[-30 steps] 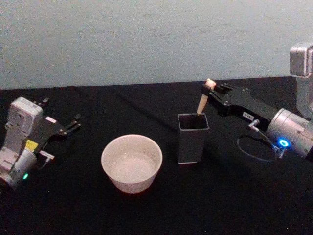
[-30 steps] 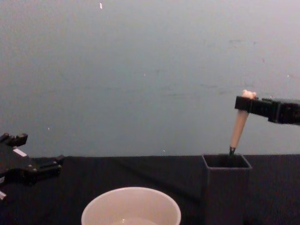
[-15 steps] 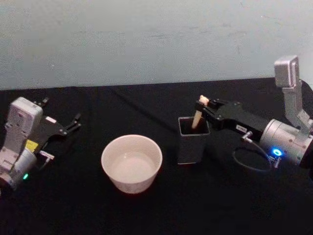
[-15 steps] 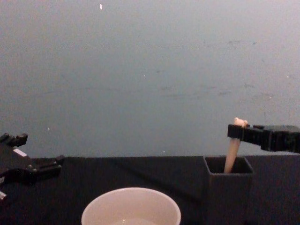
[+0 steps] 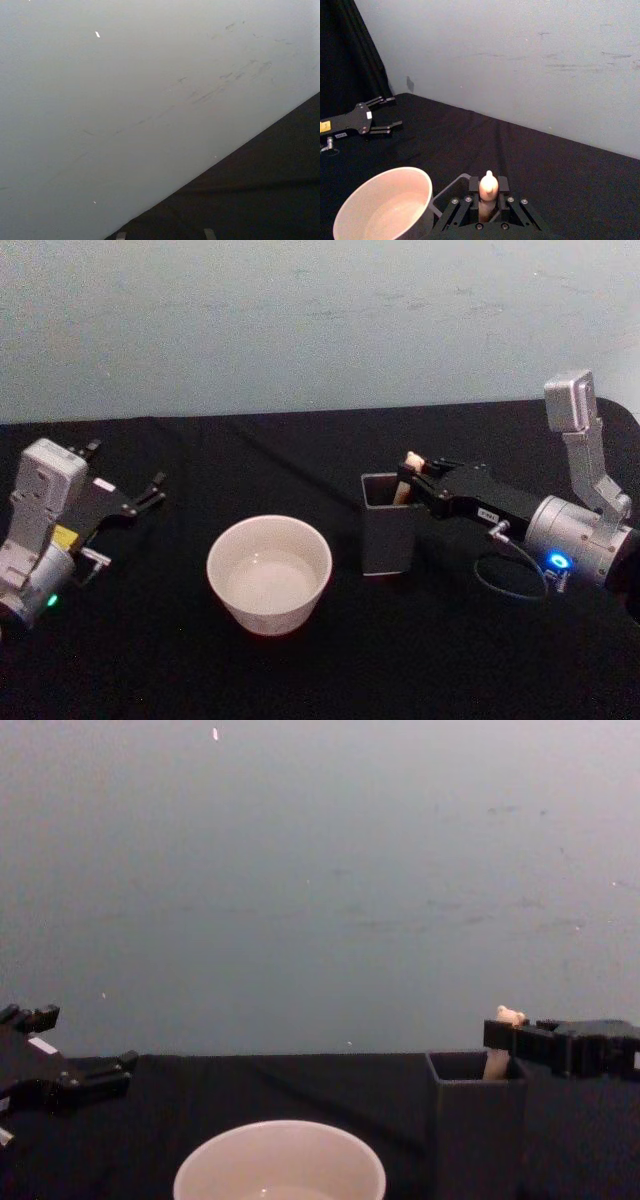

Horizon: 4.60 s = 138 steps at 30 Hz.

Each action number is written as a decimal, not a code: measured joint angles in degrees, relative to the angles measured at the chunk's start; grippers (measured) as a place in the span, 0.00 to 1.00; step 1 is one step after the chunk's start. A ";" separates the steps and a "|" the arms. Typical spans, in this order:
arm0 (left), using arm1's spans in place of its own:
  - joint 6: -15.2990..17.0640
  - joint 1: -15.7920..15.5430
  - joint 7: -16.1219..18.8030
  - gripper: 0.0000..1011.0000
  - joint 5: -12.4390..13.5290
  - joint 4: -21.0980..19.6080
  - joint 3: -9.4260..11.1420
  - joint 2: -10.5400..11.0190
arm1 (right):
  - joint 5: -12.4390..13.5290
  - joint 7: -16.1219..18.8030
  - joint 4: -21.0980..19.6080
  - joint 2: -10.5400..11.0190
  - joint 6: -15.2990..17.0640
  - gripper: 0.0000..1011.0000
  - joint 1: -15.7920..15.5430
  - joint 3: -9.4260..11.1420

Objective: Pick up the stirring spoon with one hand, stir inside the cup, then place it back in its original position.

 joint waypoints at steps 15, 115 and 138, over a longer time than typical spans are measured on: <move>0.00 0.00 0.00 0.99 0.00 0.00 0.00 0.00 | -0.37 -0.28 0.33 -0.30 0.46 0.21 0.01 0.14; 0.00 0.00 0.00 0.99 0.00 0.00 0.00 0.00 | -24.59 -30.59 5.87 -10.42 -4.37 0.99 -5.50 5.46; 0.00 0.00 0.00 0.99 0.00 0.00 0.00 0.00 | -24.64 -30.91 5.53 -10.30 -4.50 0.99 -5.61 5.38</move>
